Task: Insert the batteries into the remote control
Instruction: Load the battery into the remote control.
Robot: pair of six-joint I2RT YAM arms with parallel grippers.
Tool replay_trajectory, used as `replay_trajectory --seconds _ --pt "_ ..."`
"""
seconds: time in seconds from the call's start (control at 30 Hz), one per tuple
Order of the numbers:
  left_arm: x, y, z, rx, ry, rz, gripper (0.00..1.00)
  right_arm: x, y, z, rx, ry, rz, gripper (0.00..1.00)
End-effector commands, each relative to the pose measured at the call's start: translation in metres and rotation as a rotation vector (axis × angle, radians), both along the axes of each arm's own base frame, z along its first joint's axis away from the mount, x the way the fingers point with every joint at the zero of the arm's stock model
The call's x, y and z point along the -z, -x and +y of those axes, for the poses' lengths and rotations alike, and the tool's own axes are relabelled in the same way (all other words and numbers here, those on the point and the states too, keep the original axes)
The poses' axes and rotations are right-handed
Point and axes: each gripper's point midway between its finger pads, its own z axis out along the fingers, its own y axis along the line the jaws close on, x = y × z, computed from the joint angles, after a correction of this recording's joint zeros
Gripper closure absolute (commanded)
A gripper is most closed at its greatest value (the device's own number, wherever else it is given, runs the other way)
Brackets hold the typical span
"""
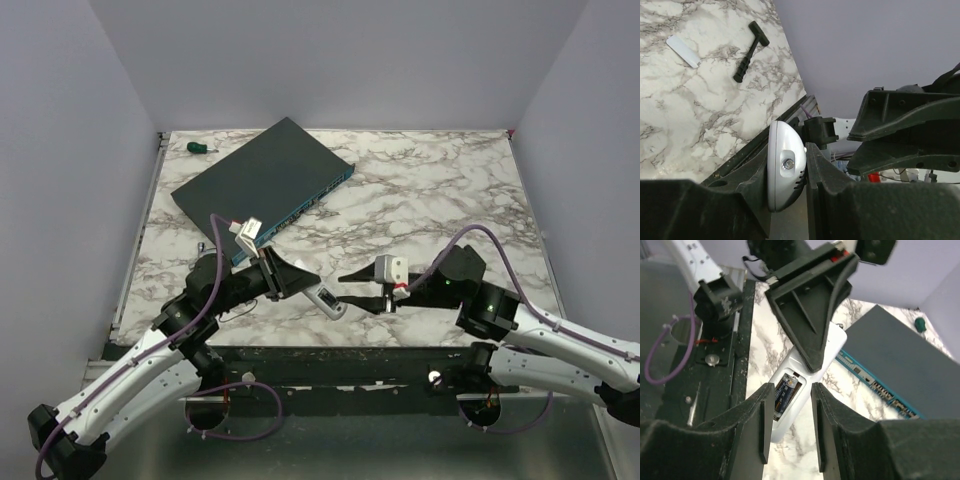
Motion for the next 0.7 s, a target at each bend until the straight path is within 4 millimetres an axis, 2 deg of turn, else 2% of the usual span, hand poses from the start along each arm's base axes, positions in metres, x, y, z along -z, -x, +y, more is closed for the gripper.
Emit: replay_trajectory --seconds 0.0,0.13,0.27,0.67 --pt "-0.007 0.011 -0.006 0.078 0.020 -0.013 1.00 0.009 0.018 -0.003 -0.181 0.114 -0.223 0.58" --pt "-0.002 0.013 -0.008 0.095 0.008 -0.002 1.00 0.008 0.020 0.002 -0.256 0.164 -0.299 0.59" --pt "0.000 0.014 -0.008 0.102 -0.003 -0.002 1.00 0.012 0.022 0.012 -0.305 0.179 -0.286 0.60" --pt "0.003 0.016 -0.007 0.102 0.003 -0.004 1.00 0.013 0.027 0.028 -0.343 0.097 -0.254 0.66"
